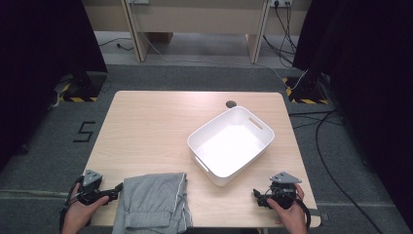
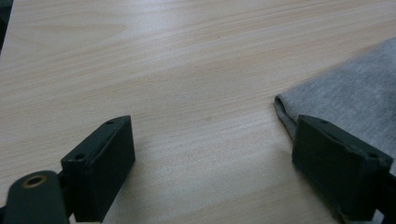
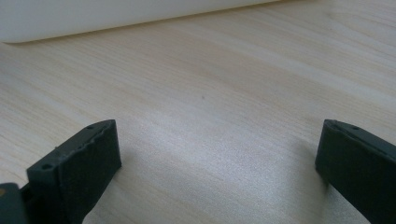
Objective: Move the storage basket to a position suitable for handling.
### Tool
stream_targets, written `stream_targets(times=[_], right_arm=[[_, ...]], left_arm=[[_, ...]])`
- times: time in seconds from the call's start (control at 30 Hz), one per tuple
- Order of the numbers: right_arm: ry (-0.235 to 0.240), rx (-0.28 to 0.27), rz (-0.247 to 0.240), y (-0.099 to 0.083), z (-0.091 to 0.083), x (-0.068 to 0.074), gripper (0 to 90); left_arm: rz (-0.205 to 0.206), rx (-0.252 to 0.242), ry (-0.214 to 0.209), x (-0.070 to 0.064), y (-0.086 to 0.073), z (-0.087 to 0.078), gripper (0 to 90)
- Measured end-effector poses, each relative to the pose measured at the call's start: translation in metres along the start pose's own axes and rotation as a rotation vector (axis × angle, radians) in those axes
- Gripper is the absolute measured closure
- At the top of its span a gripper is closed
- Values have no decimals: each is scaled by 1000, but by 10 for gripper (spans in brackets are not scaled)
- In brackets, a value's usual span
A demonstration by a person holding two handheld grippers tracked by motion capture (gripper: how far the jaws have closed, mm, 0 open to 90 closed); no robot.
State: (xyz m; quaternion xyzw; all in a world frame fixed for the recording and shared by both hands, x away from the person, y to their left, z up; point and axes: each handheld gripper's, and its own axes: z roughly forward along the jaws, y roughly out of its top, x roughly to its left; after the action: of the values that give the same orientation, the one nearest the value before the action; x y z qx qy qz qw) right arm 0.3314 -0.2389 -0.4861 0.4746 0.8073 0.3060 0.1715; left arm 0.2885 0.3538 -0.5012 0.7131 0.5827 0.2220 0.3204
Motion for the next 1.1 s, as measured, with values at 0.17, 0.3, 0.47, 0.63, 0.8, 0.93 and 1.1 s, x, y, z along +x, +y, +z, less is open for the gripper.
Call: stream_targets(times=[0.17, 0.3, 0.47, 0.63, 0.8, 0.93, 1.1], right_arm=[[0, 0, 0, 0, 0, 0, 10], [-3, -7, -7, 0, 0, -1, 19], [1, -23, 2, -1, -2, -2, 136], [6, -46, 12, 0, -5, -8, 164], [1, -72, 20, 4, -9, -9, 164], [-16, -102, 21, 10, -15, -14, 166], [-27, -140, 17, 17, -25, -19, 170]], left_arm=[[0, 0, 0, 0, 0, 0, 124], [-3, 0, -2, 0, 0, 0, 126], [-17, 2, -6, 1, 1, -2, 153], [-31, -44, -12, 0, 11, -12, 173], [-9, -77, -31, -11, 20, -22, 173], [26, -92, -77, -33, 32, -27, 173], [58, -110, -119, -56, 45, -30, 173]])
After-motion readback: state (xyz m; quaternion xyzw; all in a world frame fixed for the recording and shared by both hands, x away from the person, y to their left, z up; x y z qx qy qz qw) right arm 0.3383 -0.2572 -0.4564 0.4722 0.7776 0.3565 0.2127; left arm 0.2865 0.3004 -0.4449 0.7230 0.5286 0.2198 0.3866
